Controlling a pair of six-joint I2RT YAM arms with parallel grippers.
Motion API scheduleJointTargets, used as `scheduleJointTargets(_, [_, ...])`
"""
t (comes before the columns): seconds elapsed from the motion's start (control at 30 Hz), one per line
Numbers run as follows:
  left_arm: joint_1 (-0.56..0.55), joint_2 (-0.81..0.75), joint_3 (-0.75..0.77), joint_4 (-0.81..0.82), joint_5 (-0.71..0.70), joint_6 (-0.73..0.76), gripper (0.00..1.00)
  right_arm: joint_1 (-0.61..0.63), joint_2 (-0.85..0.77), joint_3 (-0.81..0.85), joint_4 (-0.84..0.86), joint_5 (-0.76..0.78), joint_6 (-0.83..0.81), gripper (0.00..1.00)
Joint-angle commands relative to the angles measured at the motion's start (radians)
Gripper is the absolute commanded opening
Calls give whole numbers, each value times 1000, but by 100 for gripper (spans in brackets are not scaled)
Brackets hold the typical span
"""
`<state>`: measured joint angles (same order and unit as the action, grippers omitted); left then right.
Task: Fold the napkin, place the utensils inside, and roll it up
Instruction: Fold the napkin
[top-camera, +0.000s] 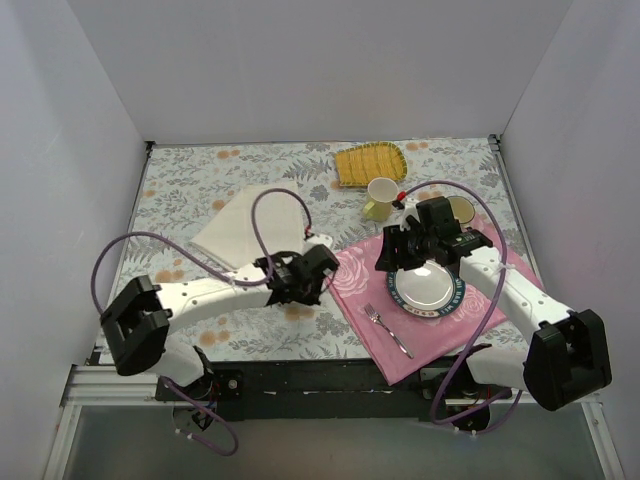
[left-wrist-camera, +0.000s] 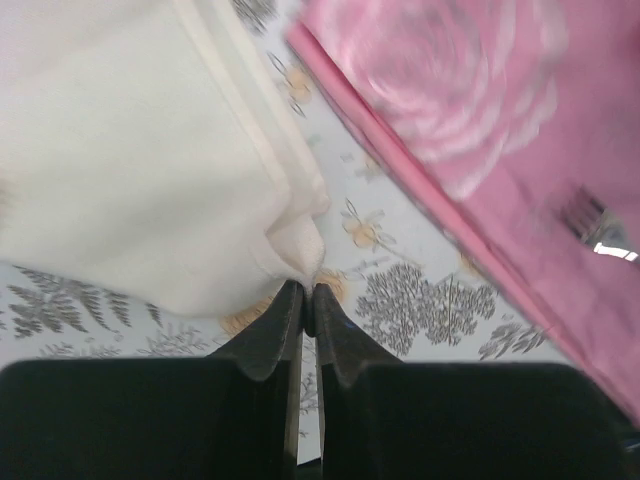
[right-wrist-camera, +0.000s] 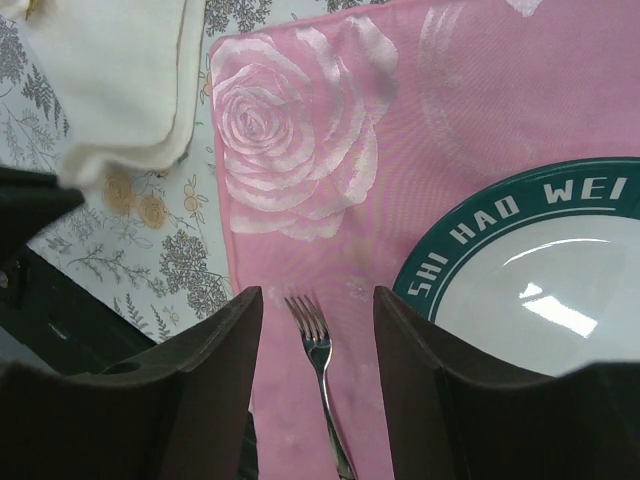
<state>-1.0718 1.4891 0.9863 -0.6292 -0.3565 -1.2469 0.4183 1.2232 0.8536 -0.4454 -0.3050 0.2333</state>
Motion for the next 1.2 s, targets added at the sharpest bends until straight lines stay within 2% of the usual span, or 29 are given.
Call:
scheduleJointTargets(0.0, [229, -182, 5, 25, 131, 32, 0, -4, 16, 24, 31, -34, -2, 57])
scheduleJointTargets(0.03, [310, -214, 0, 37, 186, 47, 0, -3, 22, 27, 36, -36, -5, 57])
scheduleJointTargets(0.2, [478, -250, 17, 26, 235, 84, 0, -3, 45, 39, 43, -57, -8, 57])
scheduleJointTargets(0.3, [631, -263, 21, 31, 290, 96, 0, -3, 62, 53, 47, -66, -14, 57])
scheduleJointTargets(0.5, [838, -259, 52, 63, 445, 81, 0, -4, 93, 74, 53, -85, -23, 57])
scheduleJointTargets(0.6, [912, -259, 58, 75, 479, 61, 0, -3, 104, 82, 54, -94, -29, 57])
scheduleJointTargets(0.87, [1015, -254, 31, 141, 571, -19, 0, -4, 128, 99, 50, -109, -42, 57])
scheduleJointTargets(1.17, [1125, -262, 3, 189, 573, -65, 0, -3, 154, 108, 59, -131, -51, 57])
